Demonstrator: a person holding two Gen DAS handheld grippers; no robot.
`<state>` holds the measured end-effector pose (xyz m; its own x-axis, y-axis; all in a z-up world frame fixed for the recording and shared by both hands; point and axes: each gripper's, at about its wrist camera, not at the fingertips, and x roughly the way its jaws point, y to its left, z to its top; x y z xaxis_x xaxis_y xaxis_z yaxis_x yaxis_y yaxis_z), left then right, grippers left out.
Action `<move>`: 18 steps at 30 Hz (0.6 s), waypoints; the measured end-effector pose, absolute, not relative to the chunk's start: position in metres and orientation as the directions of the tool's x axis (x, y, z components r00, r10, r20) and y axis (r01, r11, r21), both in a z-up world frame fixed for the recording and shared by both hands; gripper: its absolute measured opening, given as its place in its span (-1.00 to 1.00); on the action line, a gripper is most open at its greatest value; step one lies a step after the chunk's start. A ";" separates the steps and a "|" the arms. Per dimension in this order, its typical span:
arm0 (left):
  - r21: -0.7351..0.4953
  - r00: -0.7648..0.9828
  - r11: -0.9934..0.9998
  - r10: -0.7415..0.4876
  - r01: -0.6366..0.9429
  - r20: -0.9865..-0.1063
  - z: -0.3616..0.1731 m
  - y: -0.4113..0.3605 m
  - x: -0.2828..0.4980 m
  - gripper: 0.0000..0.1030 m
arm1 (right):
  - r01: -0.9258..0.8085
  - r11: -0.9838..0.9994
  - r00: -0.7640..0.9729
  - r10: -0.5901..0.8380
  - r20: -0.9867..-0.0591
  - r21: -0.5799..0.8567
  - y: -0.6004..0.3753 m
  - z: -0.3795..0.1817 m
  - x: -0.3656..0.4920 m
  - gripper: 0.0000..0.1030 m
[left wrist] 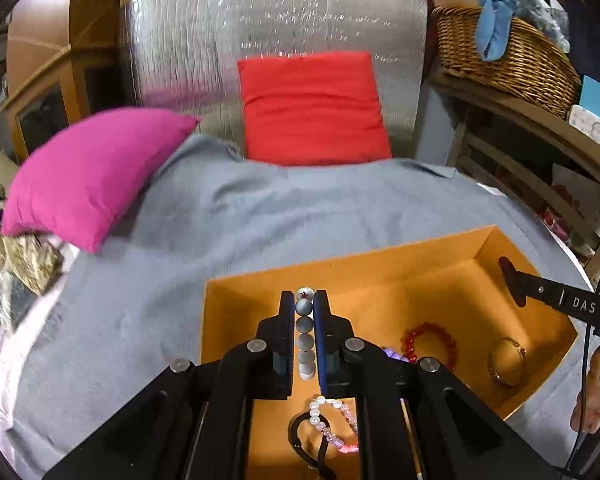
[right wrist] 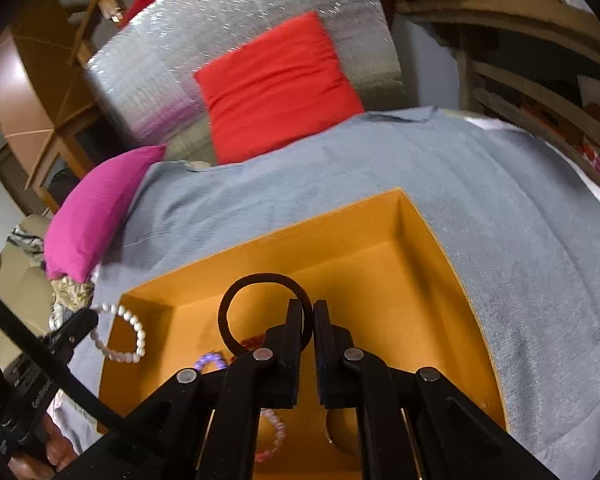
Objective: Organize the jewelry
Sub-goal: 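Carry the white bracelet and dark red bangle over the orange box with both grippers, then open both grippers to drop the bracelets into the box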
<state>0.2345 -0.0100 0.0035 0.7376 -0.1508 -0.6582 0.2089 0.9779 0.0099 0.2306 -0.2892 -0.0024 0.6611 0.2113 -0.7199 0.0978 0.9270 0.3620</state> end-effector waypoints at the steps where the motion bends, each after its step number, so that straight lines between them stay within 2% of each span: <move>1: -0.001 0.725 0.978 -0.156 0.209 -0.671 -0.001 -0.009 0.238 -0.82 | 0.108 0.925 0.658 0.208 -0.724 0.363 -0.291 -0.004 0.232 -0.88; 3: -0.007 0.711 0.978 -0.158 0.211 -0.685 -0.007 -0.008 0.242 -0.82 | 0.126 0.926 0.654 0.192 -0.732 0.356 -0.292 -0.008 0.235 -0.82; 9: -0.031 0.683 0.982 -0.154 0.189 -0.714 -0.020 -0.003 0.250 -0.80 | 0.155 0.912 0.666 0.187 -0.722 0.379 -0.293 -0.015 0.235 -0.82; 11: -0.028 0.686 0.981 -0.153 0.190 -0.711 -0.018 -0.003 0.248 -0.62 | 0.156 0.900 0.668 0.208 -0.715 0.407 -0.293 -0.017 0.236 -0.78; 12: -0.017 0.694 0.982 -0.145 0.188 -0.705 -0.016 -0.005 0.245 -0.29 | 0.161 0.897 0.667 0.208 -0.716 0.412 -0.293 -0.018 0.236 -0.52; 13: -0.008 0.701 0.983 -0.139 0.186 -0.699 -0.014 -0.005 0.246 0.08 | 0.166 0.895 0.669 0.206 -0.714 0.414 -0.293 -0.017 0.236 -0.37; 14: 0.013 0.722 0.985 -0.119 0.175 -0.682 -0.010 -0.007 0.242 0.20 | 0.167 0.894 0.681 0.200 -0.704 0.415 -0.294 -0.015 0.234 -0.11; 15: 0.025 0.734 0.986 -0.107 0.167 -0.670 -0.007 -0.007 0.239 0.27 | 0.167 0.894 0.695 0.192 -0.693 0.416 -0.294 -0.013 0.233 -0.01; 18: 0.017 0.741 0.986 -0.112 0.165 -0.662 0.002 -0.007 0.235 0.30 | 0.157 0.901 0.730 0.170 -0.662 0.404 -0.295 -0.004 0.226 -0.01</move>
